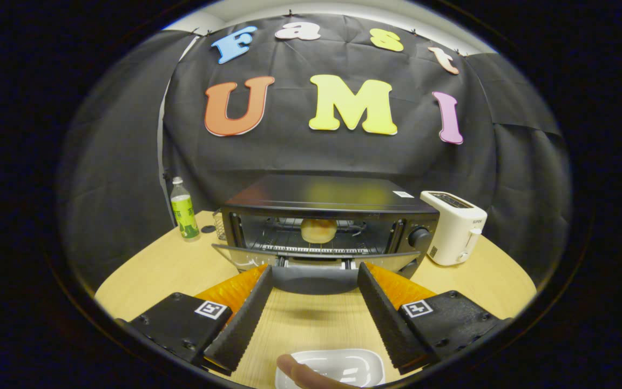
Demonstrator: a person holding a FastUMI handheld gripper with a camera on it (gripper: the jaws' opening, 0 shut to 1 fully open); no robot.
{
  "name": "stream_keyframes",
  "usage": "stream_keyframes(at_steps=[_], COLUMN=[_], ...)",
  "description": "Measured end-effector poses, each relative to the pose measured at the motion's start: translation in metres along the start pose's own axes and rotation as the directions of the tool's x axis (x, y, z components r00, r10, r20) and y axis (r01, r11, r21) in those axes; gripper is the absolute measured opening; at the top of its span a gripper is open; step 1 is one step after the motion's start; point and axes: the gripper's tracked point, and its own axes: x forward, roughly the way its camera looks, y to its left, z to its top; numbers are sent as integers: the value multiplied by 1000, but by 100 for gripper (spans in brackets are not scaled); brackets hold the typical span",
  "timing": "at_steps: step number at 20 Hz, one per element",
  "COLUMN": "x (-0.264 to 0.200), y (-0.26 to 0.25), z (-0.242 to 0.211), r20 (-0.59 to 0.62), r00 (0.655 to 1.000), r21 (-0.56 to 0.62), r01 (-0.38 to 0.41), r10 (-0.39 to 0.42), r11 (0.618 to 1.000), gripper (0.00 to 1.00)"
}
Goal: Open the toaster oven, put the food inside, and close the toaster oven door.
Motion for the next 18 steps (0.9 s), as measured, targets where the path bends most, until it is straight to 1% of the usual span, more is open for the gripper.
stream_keyframes(at_steps=[5,11,14,18], x=[0,-9,-27,-66], y=[0,-4,-2,-11], z=[-5,1,7,29], r20=[-5,16,28,87], r00=[1000,1000,1000,996], r21=[45,50,67,60], r01=[-4,-1,-16,6], r10=[4,0,15,-11], r11=[999,999,998,998], gripper=[100,100,100,100])
